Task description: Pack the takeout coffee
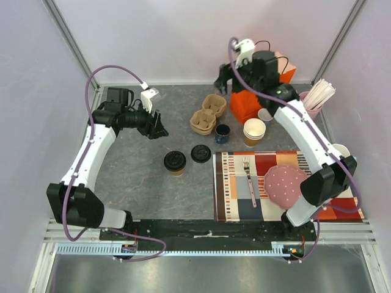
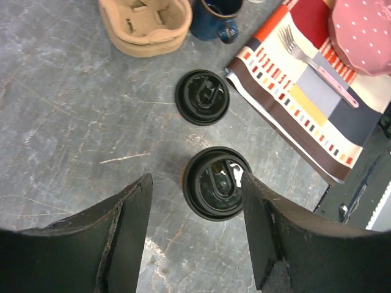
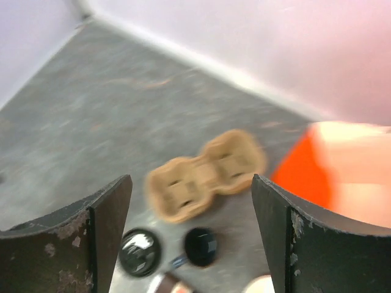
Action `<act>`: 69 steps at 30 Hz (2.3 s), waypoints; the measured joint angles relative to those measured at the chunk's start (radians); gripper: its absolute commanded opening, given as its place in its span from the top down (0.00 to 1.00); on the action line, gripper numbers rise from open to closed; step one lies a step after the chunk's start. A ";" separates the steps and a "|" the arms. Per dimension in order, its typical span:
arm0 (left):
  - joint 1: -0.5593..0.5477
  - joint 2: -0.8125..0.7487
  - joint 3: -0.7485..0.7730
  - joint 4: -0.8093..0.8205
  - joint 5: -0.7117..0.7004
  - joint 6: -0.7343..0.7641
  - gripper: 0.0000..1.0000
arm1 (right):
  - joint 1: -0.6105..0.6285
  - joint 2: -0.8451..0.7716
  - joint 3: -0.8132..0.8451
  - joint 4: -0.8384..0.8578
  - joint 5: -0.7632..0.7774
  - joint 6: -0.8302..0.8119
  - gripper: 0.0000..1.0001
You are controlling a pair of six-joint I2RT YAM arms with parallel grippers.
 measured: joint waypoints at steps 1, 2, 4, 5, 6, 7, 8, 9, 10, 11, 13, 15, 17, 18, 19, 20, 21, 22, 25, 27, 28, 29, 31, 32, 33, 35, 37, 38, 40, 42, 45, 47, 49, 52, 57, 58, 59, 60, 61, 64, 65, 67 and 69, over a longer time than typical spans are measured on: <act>0.002 0.015 0.016 -0.005 -0.020 -0.007 0.34 | -0.043 0.016 0.045 -0.016 0.041 -0.017 0.15; 0.003 0.028 0.029 -0.006 -0.032 -0.012 0.34 | -0.068 0.032 0.077 -0.026 0.074 -0.031 0.15; 0.008 0.063 0.062 -0.018 -0.051 -0.019 0.34 | -0.125 0.102 0.183 -0.050 0.146 -0.063 0.15; 0.011 0.082 0.080 -0.027 -0.053 -0.020 0.34 | -0.148 0.145 0.240 -0.062 0.182 -0.080 0.15; 0.014 0.100 0.095 -0.034 -0.054 -0.021 0.34 | -0.165 0.195 0.302 -0.080 0.216 -0.099 0.15; 0.017 0.115 0.108 -0.044 -0.055 -0.020 0.34 | -0.177 0.247 0.369 -0.103 0.244 -0.118 0.15; 0.019 0.128 0.120 -0.055 -0.058 -0.020 0.34 | -0.184 0.300 0.433 -0.126 0.267 -0.136 0.15; 0.021 0.141 0.131 -0.064 -0.061 -0.020 0.34 | -0.188 0.351 0.489 -0.151 0.282 -0.152 0.15; 0.024 0.154 0.140 -0.069 -0.063 -0.020 0.34 | -0.188 0.395 0.537 -0.176 0.294 -0.167 0.16; 0.026 0.167 0.146 -0.075 -0.064 -0.020 0.34 | -0.188 0.432 0.571 -0.196 0.311 -0.182 0.19; 0.031 0.189 0.150 -0.087 -0.067 -0.019 0.34 | -0.184 0.478 0.591 -0.228 0.334 -0.208 0.22; 0.033 0.208 0.150 -0.097 -0.070 -0.019 0.34 | -0.183 0.501 0.591 -0.264 0.346 -0.228 0.26; 0.035 0.217 0.150 -0.109 -0.072 -0.019 0.34 | -0.183 0.507 0.577 -0.284 0.351 -0.243 0.28; 0.036 0.217 0.150 -0.113 -0.075 -0.019 0.34 | -0.183 0.507 0.571 -0.294 0.350 -0.249 0.28; 0.036 0.215 0.150 -0.113 -0.079 -0.019 0.34 | -0.183 0.506 0.565 -0.296 0.350 -0.256 0.28; 0.036 0.211 0.150 -0.112 -0.086 -0.019 0.34 | -0.183 0.504 0.557 -0.296 0.350 -0.260 0.28; 0.036 0.208 0.150 -0.111 -0.091 -0.018 0.34 | -0.183 0.502 0.546 -0.297 0.350 -0.264 0.27; 0.036 0.201 0.146 -0.109 -0.099 -0.018 0.34 | -0.183 0.500 0.536 -0.298 0.350 -0.269 0.27; 0.036 0.171 0.130 -0.106 -0.129 -0.018 0.34 | -0.183 0.492 0.523 -0.304 0.350 -0.281 0.27; 0.036 0.151 0.125 -0.106 -0.148 -0.018 0.34 | -0.183 0.482 0.523 -0.311 0.350 -0.290 0.26; 0.036 0.141 0.124 -0.105 -0.155 -0.018 0.34 | -0.183 0.474 0.523 -0.314 0.350 -0.294 0.26; 0.036 0.133 0.124 -0.105 -0.161 -0.018 0.34 | -0.183 0.465 0.526 -0.318 0.350 -0.298 0.25; 0.036 0.119 0.124 -0.103 -0.175 -0.018 0.34 | -0.184 0.449 0.541 -0.326 0.351 -0.306 0.24; 0.036 0.115 0.122 -0.101 -0.178 -0.018 0.34 | -0.185 0.439 0.549 -0.325 0.350 -0.311 0.24; 0.036 0.109 0.116 -0.097 -0.183 -0.018 0.34 | -0.185 0.428 0.557 -0.324 0.349 -0.316 0.23; 0.036 0.100 0.105 -0.092 -0.193 -0.018 0.34 | -0.186 0.394 0.559 -0.324 0.337 -0.325 0.21; 0.036 0.087 0.087 -0.087 -0.201 -0.016 0.34 | -0.186 0.359 0.555 -0.322 0.315 -0.342 0.18; 0.036 0.077 0.077 -0.084 -0.203 -0.014 0.34 | -0.187 0.335 0.544 -0.321 0.294 -0.352 0.16; 0.037 0.055 0.057 -0.082 -0.209 -0.010 0.34 | -0.188 0.276 0.499 -0.316 0.244 -0.374 0.15; 0.037 0.034 0.049 -0.082 -0.211 -0.003 0.34 | -0.190 0.230 0.461 -0.322 0.195 -0.398 0.14; 0.037 0.015 0.049 -0.080 -0.211 0.006 0.34 | -0.190 0.213 0.447 -0.328 0.157 -0.423 0.15; 0.039 0.011 0.049 -0.079 -0.211 0.013 0.34 | -0.189 0.230 0.452 -0.344 0.139 -0.437 0.17; 0.039 0.013 0.049 -0.079 -0.211 0.018 0.34 | -0.190 0.257 0.458 -0.364 0.126 -0.446 0.21; 0.039 0.021 0.049 -0.080 -0.211 0.023 0.34 | -0.190 0.306 0.457 -0.399 0.124 -0.455 0.23; 0.039 0.040 0.049 -0.082 -0.211 0.023 0.34 | -0.190 0.372 0.454 -0.438 0.157 -0.491 0.54; 0.039 0.041 0.049 -0.082 -0.211 0.023 0.34 | -0.190 0.388 0.461 -0.446 0.165 -0.501 0.70; 0.039 0.041 0.049 -0.082 -0.211 0.024 0.34 | -0.190 0.404 0.474 -0.455 0.172 -0.509 0.76; 0.039 0.041 0.049 -0.082 -0.211 0.024 0.34 | -0.190 0.420 0.487 -0.458 0.177 -0.520 0.89; 0.039 0.041 0.049 -0.082 -0.211 0.024 0.34 | -0.190 0.430 0.496 -0.459 0.178 -0.530 0.92; 0.039 0.041 0.049 -0.082 -0.211 0.024 0.34 | -0.190 0.441 0.505 -0.461 0.177 -0.559 1.00; 0.039 0.041 0.049 -0.082 -0.212 0.024 0.34 | -0.190 0.438 0.505 -0.458 0.179 -0.571 1.00; 0.039 0.041 0.049 -0.082 -0.212 0.024 0.34 | -0.190 0.434 0.505 -0.455 0.179 -0.592 1.00; 0.039 0.041 0.049 -0.082 -0.212 0.024 0.34 | -0.190 0.420 0.493 -0.445 0.178 -0.616 1.00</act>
